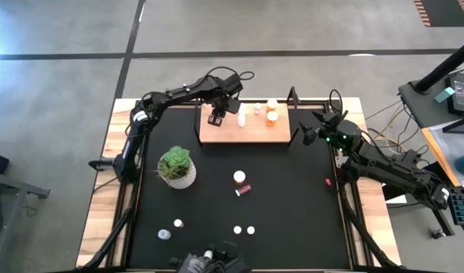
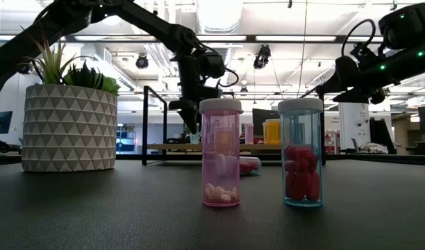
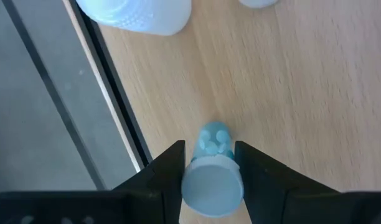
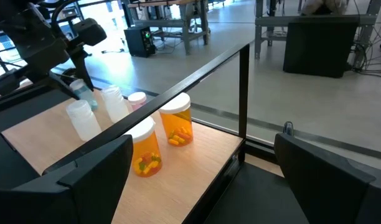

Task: Pick and place medicine bottles onto shelf by color
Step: Put the bottom left blue pill bottle on the shelf

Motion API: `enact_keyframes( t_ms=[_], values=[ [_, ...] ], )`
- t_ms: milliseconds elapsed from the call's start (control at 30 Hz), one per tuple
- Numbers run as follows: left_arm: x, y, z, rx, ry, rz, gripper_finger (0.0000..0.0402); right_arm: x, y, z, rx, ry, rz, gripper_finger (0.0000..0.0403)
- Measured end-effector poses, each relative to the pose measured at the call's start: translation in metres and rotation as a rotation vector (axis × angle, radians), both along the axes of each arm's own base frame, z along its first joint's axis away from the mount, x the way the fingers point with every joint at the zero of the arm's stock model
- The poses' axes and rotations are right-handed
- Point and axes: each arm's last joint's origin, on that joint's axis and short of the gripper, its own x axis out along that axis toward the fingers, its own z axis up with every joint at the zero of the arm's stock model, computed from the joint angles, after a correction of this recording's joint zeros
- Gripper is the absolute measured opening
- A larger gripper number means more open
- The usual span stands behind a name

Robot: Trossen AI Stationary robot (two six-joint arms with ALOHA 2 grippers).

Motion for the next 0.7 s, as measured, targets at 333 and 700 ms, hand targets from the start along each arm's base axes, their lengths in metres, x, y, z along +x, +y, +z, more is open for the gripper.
enact_keyframes(
  t_ms=[333, 700],
  values=[
    [0.0012, -0.0002, 0.0010, -0.030, -0.046, 0.064, 0.0122, 0.0000, 0.0000, 0.0000, 0.000, 0.000, 0.000, 0.0380],
    [0.0022, -0.0002, 0.0016, -0.035, -0.064, 0.082, 0.0164, 0.0000, 0.0000, 0.0000, 0.000, 0.000, 0.000, 0.0380]
  ],
)
